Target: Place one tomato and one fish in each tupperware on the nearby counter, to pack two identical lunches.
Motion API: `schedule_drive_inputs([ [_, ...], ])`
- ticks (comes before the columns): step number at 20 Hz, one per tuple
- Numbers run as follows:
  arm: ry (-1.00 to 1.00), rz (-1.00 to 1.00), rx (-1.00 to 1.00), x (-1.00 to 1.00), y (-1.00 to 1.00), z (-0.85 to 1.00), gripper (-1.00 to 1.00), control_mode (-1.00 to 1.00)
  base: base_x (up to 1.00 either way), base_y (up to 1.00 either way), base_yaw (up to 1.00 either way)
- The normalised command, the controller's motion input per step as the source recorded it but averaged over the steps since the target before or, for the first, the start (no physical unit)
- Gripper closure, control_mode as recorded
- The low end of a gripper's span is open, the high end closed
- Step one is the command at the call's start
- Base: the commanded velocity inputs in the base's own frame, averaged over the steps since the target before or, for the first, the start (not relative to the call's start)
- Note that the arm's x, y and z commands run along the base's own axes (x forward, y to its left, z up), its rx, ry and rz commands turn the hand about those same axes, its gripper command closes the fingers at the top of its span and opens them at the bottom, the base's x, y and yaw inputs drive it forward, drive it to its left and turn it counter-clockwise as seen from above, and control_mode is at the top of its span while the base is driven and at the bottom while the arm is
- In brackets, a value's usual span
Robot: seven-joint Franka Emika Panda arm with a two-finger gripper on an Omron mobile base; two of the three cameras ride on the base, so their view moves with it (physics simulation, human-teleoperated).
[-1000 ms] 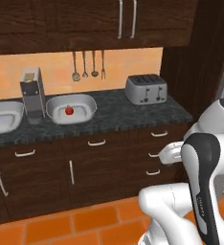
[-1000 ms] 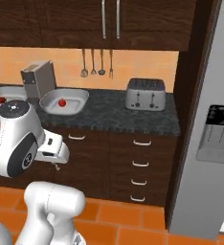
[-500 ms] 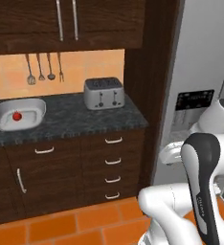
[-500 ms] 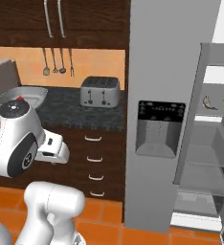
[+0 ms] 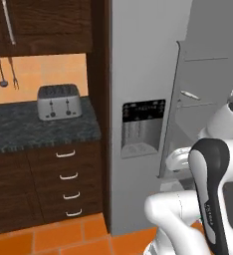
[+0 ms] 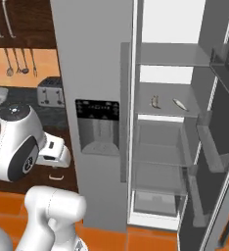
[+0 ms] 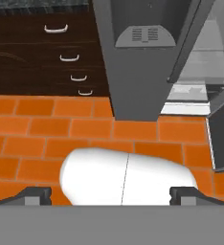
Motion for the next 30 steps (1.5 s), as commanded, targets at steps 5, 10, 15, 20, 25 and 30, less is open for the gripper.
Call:
schedule_drive_inputs([
  [5,0.0,0.0,0.0,0.0,0.0,0.0,-1.0,1.0,0.42,-0.64,0.0],
  [10,0.0,0.0,0.0,0.0,0.0,0.0,-1.0,1.0,0.61,-0.35,0.0],
  [15,0.0,0.0,0.0,0.0,0.0,0.0,-1.0,1.0,0.57,-0.37,0.0],
  [20,0.0,0.0,0.0,0.0,0.0,0.0,-1.0,1.0,0.18,-0.54,0.0],
  [25,0.0,0.0,0.0,0.0,0.0,0.0,-1.0,1.0,0.6,-0.28,0.0],
  [30,0.0,0.0,0.0,0.0,0.0,0.0,-1.0,1.0,0.46,-0.38,0.0],
])
